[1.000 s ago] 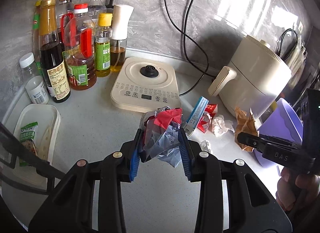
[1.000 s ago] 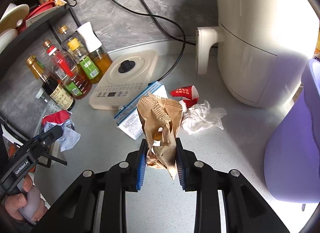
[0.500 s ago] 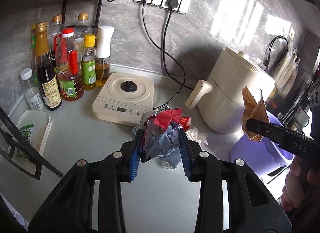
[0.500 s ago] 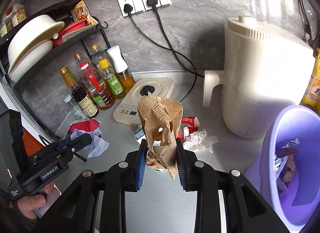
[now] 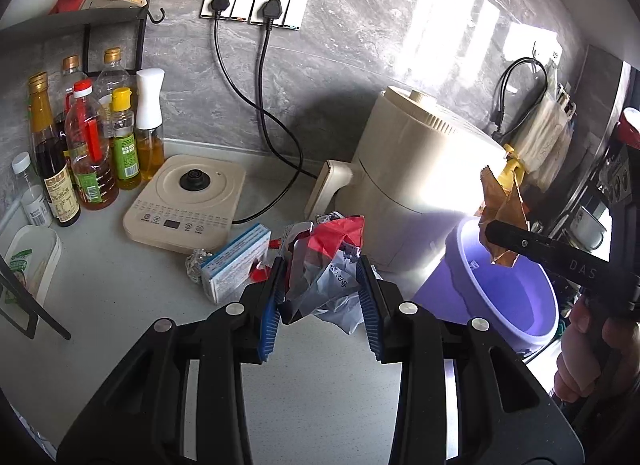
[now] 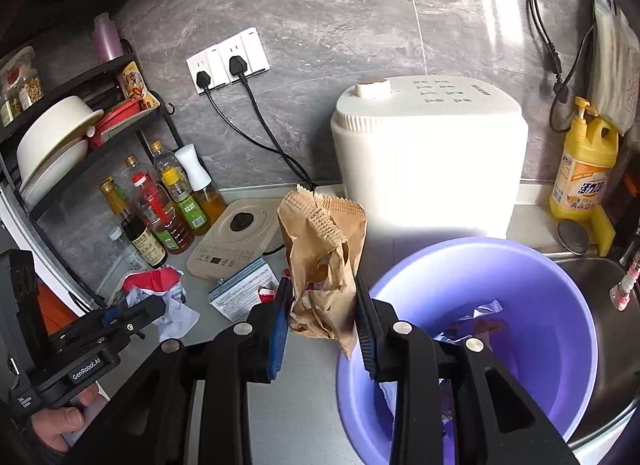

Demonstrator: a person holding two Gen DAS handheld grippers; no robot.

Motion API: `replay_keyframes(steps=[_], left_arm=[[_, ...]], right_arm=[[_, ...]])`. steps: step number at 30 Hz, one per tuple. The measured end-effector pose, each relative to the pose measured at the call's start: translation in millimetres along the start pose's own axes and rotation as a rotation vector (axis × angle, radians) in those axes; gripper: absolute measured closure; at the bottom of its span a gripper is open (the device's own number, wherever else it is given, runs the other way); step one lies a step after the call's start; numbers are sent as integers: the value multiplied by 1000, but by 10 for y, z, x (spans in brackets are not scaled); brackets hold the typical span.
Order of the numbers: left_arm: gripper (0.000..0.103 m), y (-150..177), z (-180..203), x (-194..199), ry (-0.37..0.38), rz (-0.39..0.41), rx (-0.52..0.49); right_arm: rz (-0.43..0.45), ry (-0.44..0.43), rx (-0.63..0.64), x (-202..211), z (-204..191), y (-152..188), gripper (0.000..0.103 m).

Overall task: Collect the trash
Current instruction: 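Lower the brown paper bag into the lavender bucket with the right gripper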

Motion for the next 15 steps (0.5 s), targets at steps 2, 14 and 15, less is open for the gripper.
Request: replay_keyframes(steps=[2,14,15], left_arm=[[67,11,99,-8,2,4,3],[67,-26,598,5,22,53,-21],[67,-33,622,21,27,60,-21]], right_arm=[[3,0,1,48,99,6,72],[31,30,-14,289,577,118,39],[36,40,-15,313,605,129,31]])
Point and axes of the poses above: each gripper's, at about its wrist camera, not at the fingertips, and x roughly against the way its jaws point, z to its right, y to its underside, the point moved 2 cm from there along -x, roughly the way its jaws point, and after that the axes turned 5 degrees about -y, right-handed, at the moved point
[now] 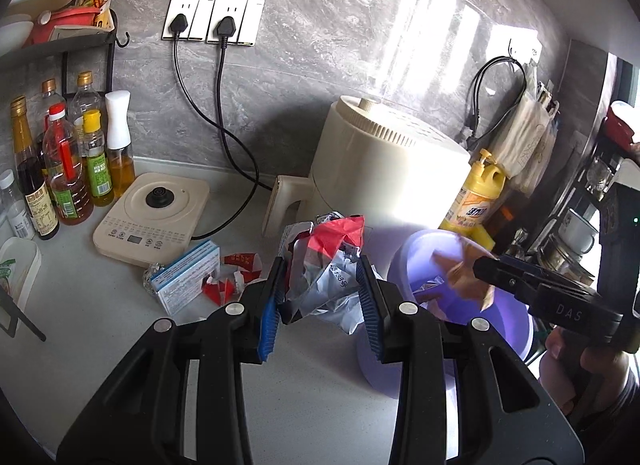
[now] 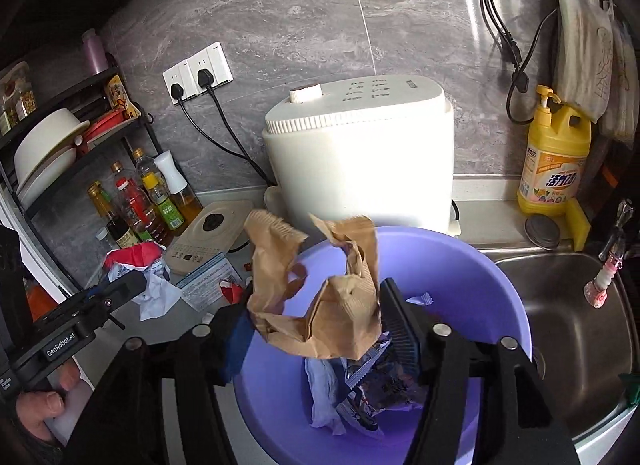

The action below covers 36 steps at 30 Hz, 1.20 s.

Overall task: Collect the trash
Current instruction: 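Lower the brown paper bag into the lavender bucket with the right gripper, then open the left gripper over the lavender bucket to drop foil and red paper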

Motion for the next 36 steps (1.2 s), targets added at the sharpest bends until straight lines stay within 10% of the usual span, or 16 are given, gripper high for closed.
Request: replay_keyframes(steps=[17,20,21,36], left_arm=[[67,-76,861,-164,196,-35,-140],[53,-36,1075,-182,261,-55,-172],[34,-12,1140,-189,283,-69,-190],[15,107,550,-140,162,-123,-179]], right_arm=[[105,100,-142,750,584,320,14],[114,122,-177,858,683,378,14],[116,127,-184,887,702,395,14],[54,118,-155,748,331,489,14]])
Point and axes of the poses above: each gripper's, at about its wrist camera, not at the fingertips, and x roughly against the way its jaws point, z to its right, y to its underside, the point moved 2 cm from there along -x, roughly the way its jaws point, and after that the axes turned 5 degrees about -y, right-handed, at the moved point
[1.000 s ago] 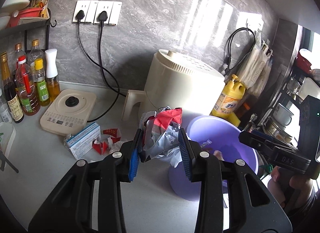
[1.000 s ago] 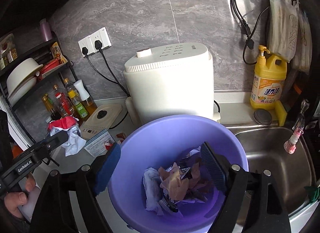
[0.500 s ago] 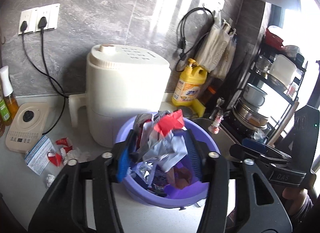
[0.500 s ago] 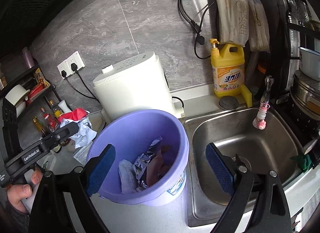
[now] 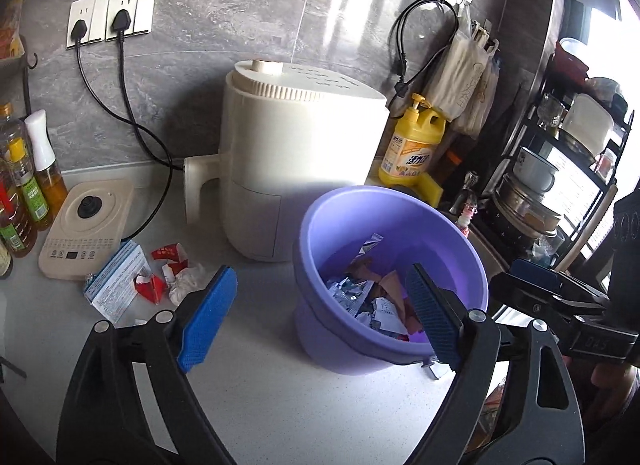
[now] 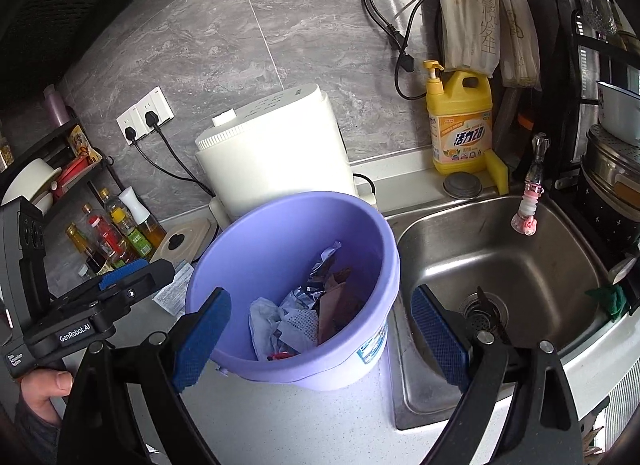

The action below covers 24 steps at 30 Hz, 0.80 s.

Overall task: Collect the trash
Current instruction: 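Open the left gripper over the lavender bucket to drop foil and red paper, then bring both tools back to the remaining trash on the counter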

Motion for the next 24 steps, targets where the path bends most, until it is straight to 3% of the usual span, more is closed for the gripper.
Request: replay_keyframes(steps=[4,14,24], left_arm=[[13,87,-305,106,-39,-8,12],[8,283,-1118,331,-109,-40,73],[6,441,-1829,468,-163,-76,99]], right_arm=[[15,-24,31,-16,-309,27,8],[-54,-74,105,-366,-1147,220,8],[-106,-82,125,-750,-1730,444,8]])
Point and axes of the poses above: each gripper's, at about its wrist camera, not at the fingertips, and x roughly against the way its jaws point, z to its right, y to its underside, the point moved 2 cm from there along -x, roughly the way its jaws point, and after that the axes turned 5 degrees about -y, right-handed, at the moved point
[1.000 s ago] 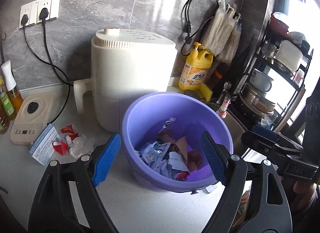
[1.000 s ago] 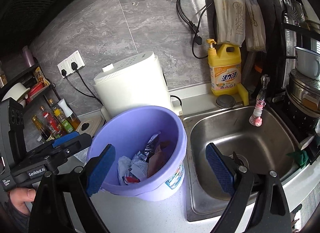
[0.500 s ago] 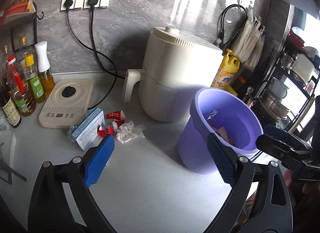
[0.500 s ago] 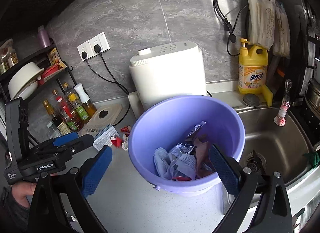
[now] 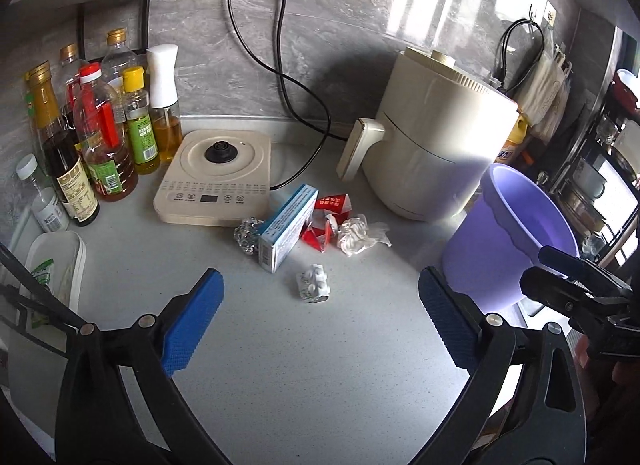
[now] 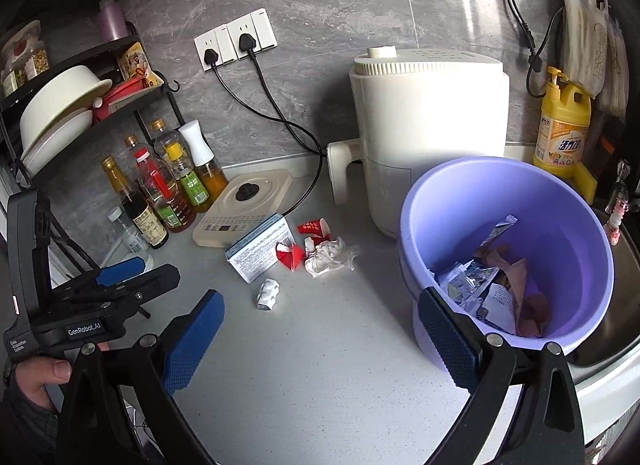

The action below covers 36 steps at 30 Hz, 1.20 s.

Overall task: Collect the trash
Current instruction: 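Bring both tools back to the remaining trash on the counter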

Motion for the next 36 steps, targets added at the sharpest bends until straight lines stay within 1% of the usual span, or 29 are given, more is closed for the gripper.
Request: replay_keyframes(steps=[6,12,17,22,27,30,32,34,36], left_arm=[[6,63,-338,-10,-22,-20,-3],[6,97,-576,-62,-22,-34,-27],[6,106,-709,-155,-2,-63,-43],[6,54,-783,-274,22,-75,-56],[6,-34,-776,-423,76,-70,-88],[6,-83,-765,-539,109,-73,-95],[7,-112,-745,-636,125,-84,-95],[11,-139,-724,-727,134,-97,-104],[16,-170,-708,-785,146,-104,-109]], right_arm=[[-32,3,-10,-274,-215,106,8],[-62,14,-22,-551,-368,235,8],[-87,24,-47,-744,-440,348,8],[-96,41,-57,-906,-491,388,8],[-118,74,-89,-1057,-442,399,9],[-124,88,-104,-1136,-419,388,13],[-134,87,-101,-1195,-416,377,19],[-163,72,-103,-1283,-411,364,28],[-177,64,-112,-1353,-402,352,29]])
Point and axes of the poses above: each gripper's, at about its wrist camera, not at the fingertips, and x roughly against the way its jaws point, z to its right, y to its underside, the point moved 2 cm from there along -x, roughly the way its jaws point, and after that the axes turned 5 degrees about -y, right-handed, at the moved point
